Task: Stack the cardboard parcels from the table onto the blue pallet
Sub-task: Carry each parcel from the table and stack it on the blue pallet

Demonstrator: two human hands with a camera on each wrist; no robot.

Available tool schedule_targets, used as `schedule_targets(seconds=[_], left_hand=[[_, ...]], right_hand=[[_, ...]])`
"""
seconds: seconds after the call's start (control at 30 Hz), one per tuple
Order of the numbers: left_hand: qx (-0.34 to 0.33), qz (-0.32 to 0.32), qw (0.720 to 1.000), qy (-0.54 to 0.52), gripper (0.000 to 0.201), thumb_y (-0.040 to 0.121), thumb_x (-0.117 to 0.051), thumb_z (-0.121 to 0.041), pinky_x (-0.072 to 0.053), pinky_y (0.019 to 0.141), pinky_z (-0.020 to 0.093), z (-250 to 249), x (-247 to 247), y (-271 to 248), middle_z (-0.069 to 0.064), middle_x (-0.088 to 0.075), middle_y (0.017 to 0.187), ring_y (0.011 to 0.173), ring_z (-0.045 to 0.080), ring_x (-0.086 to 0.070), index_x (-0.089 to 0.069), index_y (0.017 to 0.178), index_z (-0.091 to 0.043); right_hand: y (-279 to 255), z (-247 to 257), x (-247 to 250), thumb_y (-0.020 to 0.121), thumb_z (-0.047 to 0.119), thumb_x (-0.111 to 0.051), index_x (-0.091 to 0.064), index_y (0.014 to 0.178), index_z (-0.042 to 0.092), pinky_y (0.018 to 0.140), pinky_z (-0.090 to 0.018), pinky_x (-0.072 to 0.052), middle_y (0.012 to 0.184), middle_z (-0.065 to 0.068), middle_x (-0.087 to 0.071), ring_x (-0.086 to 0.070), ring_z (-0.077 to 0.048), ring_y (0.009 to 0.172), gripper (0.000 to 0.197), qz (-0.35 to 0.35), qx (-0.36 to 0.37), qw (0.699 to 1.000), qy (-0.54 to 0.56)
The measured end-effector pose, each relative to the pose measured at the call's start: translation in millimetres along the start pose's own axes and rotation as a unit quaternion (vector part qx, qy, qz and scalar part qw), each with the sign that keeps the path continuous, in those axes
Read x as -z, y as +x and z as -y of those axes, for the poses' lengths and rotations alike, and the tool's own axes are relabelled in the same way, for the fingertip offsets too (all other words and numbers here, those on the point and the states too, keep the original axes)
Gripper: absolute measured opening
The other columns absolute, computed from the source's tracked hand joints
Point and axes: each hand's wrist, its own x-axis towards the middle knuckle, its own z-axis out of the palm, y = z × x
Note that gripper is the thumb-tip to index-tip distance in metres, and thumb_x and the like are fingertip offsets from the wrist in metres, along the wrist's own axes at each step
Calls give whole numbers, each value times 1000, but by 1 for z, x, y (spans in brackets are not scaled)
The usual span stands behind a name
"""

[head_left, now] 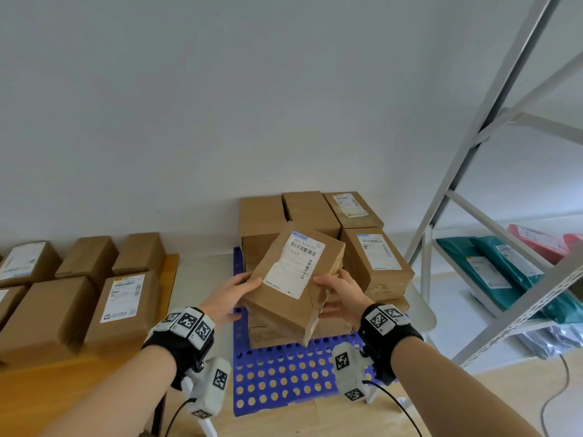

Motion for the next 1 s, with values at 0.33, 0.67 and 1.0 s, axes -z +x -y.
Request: schedule_targets(seconds=[0.33, 0.67, 1.0], left_hand=[[-24, 56, 997, 39, 49, 92, -56, -14, -52, 79, 42, -3, -12, 16, -3, -60, 117, 104, 19, -56, -42, 136, -32], [-18, 38, 999, 17, 53, 92, -57, -13, -51, 86, 51, 4, -32, 36, -4, -59, 120, 109, 24, -57, -40, 139, -31], [-129, 0, 986, 110, 75, 83, -68, -4, -39, 108, 39, 16, -46, 49, 0, -44, 143, 132, 14, -40, -30, 145, -19]], right_hand=[[8, -6, 2, 82, 27, -71, -32, 144, 22, 83, -46, -56, 117, -9, -64, -67, -31, 98, 74, -2, 1, 999, -47], [26, -6, 6, 88, 12, -64, -32, 139, 18, 94, -44, -50, 113, 1, -56, -58, -20, 104, 61, -52, 30, 992, -112], [45, -8, 12, 91, 9, -59, -35, 142, 9, 101, -40, -46, 131, -8, -54, -54, -22, 117, 56, -86, 57, 981, -163]])
